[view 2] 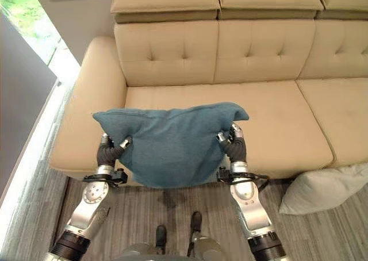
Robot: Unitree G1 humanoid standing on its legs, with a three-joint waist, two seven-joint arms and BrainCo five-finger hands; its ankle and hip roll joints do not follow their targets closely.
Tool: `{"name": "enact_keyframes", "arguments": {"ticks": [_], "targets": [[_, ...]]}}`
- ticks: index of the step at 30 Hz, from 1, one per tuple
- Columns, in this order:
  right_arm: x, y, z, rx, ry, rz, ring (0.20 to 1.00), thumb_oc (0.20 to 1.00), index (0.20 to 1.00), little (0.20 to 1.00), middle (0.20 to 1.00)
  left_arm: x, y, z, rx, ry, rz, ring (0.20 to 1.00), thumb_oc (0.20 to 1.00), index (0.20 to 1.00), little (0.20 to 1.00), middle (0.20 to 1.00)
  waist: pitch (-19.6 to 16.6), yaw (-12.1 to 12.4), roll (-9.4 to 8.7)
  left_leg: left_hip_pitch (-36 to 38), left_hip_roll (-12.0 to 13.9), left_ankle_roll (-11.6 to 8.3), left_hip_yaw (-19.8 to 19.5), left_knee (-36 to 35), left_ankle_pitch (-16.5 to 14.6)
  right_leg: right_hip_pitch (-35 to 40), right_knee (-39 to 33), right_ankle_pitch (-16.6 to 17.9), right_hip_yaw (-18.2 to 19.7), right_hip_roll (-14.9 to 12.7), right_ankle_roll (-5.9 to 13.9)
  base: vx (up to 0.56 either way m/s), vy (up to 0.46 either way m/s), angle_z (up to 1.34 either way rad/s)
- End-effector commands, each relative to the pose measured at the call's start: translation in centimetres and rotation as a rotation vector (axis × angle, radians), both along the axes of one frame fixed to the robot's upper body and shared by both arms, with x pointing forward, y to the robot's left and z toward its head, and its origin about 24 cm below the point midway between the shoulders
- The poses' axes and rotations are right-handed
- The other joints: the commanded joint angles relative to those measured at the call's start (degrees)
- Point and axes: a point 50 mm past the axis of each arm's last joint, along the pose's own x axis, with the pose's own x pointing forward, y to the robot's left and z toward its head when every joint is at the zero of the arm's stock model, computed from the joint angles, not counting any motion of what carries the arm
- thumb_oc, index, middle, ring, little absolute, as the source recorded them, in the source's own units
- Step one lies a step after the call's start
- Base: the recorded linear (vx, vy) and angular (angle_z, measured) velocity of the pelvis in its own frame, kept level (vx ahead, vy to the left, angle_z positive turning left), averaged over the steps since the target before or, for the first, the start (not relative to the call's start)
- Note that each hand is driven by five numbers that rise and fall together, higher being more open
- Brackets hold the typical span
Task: Pick up all the scattered cushions and arrange them neatly on the sofa.
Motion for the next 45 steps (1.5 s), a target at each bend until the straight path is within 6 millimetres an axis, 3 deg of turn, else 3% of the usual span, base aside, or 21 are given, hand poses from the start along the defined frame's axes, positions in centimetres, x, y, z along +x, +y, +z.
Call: {"name": "enact_keyframes", "arguments": {"ticks": [1,3,8,9,10,12,15,19,24,26,33,36,42,45], "targets": [[0.3,2.4,4.6,0.038,-0.256,0.115,0.2,0.2,0.2,0.2,0.2,1.1,-2.1,5.3,0.001,-0.284,-0.134,0.2,0.2,0.2,0.2,0.2,-2.83,-0.52,-1.61,-2.31,-0.06,-1.21,-0.42,6.71,-6.69,1.09,1.42,-3.72,2.06,-2.21,5.58,0.08,-0.063,0.27],[0.3,2.1,4.5,0.039,-0.249,0.109,0.2,0.2,0.2,0.2,0.2,1.3,-2.2,5.4,-0.014,-0.286,-0.135,0.2,0.2,0.2,0.2,0.2,-2.28,-0.54,-1.96,-6.13,0.69,-1.63,0.16,9.95,-6.37,1.94,0.96,-4.78,1.43,-2.5,5.15,0.1,-0.021,0.16],[0.4,1.6,4.5,0.046,-0.251,0.082,0.2,0.2,0.2,0.2,0.2,1.3,-2.2,5.1,0.004,-0.264,-0.143,0.2,0.2,0.2,0.2,0.2,-3.0,0.26,-1.79,-10.91,0.43,-1.52,1.35,2.42,-0.45,2.61,0.81,-6.9,1.25,-1.44,5.13,0.19,0.084,0.23],[0.4,1.5,4.5,0.057,-0.251,0.073,0.2,0.2,0.2,0.2,0.2,1.2,-2.1,5.2,0.003,-0.269,-0.146,0.2,0.2,0.2,0.2,0.2,-2.67,1.03,-1.55,-13.59,-0.13,-1.98,1.49,2.72,0.75,3.49,1.51,-8.65,1.6,-1.17,4.75,0.24,0.182,-0.06],[0.3,1.6,4.5,0.053,-0.248,0.079,0.2,0.2,0.2,0.2,0.2,1.1,-2.1,5.1,0.0,-0.266,-0.144,0.2,0.2,0.2,0.2,0.2,-3.04,1.4,-1.36,-12.4,0.0,-1.53,1.21,1.27,0.63,3.7,2.07,-9.27,2.03,-0.97,4.75,0.33,0.271,-0.14],[0.2,2.2,4.3,0.057,-0.245,0.102,0.2,0.2,0.2,0.2,0.2,0.9,-1.7,5.0,0.027,-0.263,-0.148,0.2,0.2,0.2,0.2,0.2,-3.54,1.64,-1.41,-9.15,-0.51,-0.27,1.39,-0.08,0.52,4.28,7.42,-10.54,2.4,-3.04,5.68,0.35,0.344,-0.48],[0.5,3.4,4.8,0.087,-0.262,0.155,0.2,0.2,0.2,0.2,0.2,0.9,-0.9,5.6,0.061,-0.289,-0.134,0.2,0.2,0.2,0.2,0.2,-1.74,1.84,-0.5,-6.47,0.15,1.69,3.27,0.8,-1.35,-0.96,19.52,-9.65,3.13,-5.51,7.32,0.16,0.25,-0.4],[0.6,3.7,5.0,0.089,-0.264,0.182,0.2,0.2,0.2,0.2,0.2,0.8,-1.0,5.4,0.06,-0.281,-0.138,0.2,0.2,0.2,0.2,0.2,-3.02,1.26,-0.63,-2.84,-0.4,2.03,3.64,-1.1,-2.78,-2.62,12.94,-7.74,3.24,-4.38,6.51,0.19,0.06,-0.02],[0.6,3.6,5.0,0.089,-0.259,0.183,0.2,0.2,0.2,0.2,0.2,0.9,-1.0,5.5,0.05,-0.289,-0.131,0.2,0.2,0.2,0.2,0.2,-2.46,0.2,-0.92,0.17,-1.03,1.86,2.42,-1.87,-4.29,-5.69,6.53,-4.13,3.69,-3.14,7.55,0.16,-0.072,0.03],[0.5,3.1,4.6,0.073,-0.251,0.159,0.2,0.2,0.2,0.2,0.2,0.7,-1.4,5.1,0.034,-0.279,-0.139,0.2,0.2,0.2,0.2,0.2,-3.55,0.15,-1.52,1.25,-0.5,0.57,1.95,-1.86,-5.06,-2.09,2.79,-3.09,3.35,-2.75,7.03,0.22,-0.238,0.12],[0.1,1.6,3.9,0.038,-0.215,0.115,0.2,0.2,0.2,0.2,0.2,0.6,-1.6,4.9,-0.007,-0.265,-0.141,0.2,0.2,0.2,0.2,0.2,-3.62,-0.51,-1.12,-1.39,1.3,-1.55,0.9,2.38,-5.02,1.97,0.39,-5.08,0.59,-2.4,5.94,0.11,-0.14,0.41],[0.2,1.2,3.6,0.025,-0.201,0.086,0.2,0.2,0.2,0.2,0.2,0.7,-1.9,4.7,-0.003,-0.256,-0.146,0.2,0.2,0.2,0.2,0.2,-3.66,-0.62,-0.87,-4.13,0.81,-1.25,1.75,0.75,-3.28,1.97,0.39,-5.42,0.36,-2.4,5.96,0.03,0.019,0.2],[0.3,1.3,3.0,0.002,-0.177,0.065,0.2,0.2,0.2,0.2,0.2,1.0,-2.2,4.6,0.019,-0.243,-0.15,0.2,0.2,0.2,0.2,0.2,-5.38,-0.9,0.53,2.13,1.09,-0.95,2.84,-7.01,-1.68,2.89,0.39,-5.98,1.87,-1.74,6.47,0.11,0.07,-0.18],[0.7,1.6,3.2,-0.006,-0.184,0.07,0.2,0.2,0.2,0.2,0.2,1.2,-2.0,5.3,0.019,-0.274,-0.132,0.2,0.2,0.2,0.2,0.2,-4.61,-0.18,0.42,2.08,0.77,-0.39,2.51,-6.68,-2.04,2.2,0.39,-5.29,3.02,-1.74,7.0,-0.02,0.102,-0.39]]}}
